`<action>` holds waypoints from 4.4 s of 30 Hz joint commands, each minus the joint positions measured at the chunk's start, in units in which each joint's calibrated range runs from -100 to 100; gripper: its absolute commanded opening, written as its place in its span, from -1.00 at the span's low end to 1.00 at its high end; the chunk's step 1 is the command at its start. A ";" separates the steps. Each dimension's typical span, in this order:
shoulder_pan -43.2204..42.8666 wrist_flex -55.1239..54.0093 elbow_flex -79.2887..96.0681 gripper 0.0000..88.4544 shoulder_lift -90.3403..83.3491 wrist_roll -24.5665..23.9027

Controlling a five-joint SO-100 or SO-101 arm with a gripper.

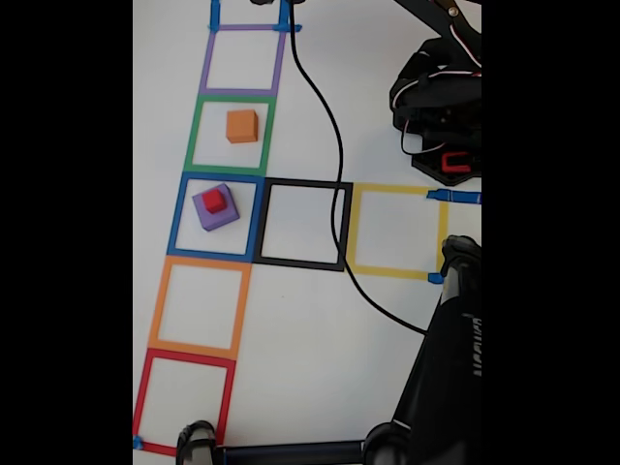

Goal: Tower of hanoi

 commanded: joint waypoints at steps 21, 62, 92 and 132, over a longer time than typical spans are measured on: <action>-4.22 -73.83 21.03 -0.86 40.03 0.00; -5.09 -104.19 24.22 -0.34 65.86 0.00; -18.70 14.19 -6.69 -0.97 -6.08 0.00; -60.69 5.12 3.40 -0.63 -14.07 0.00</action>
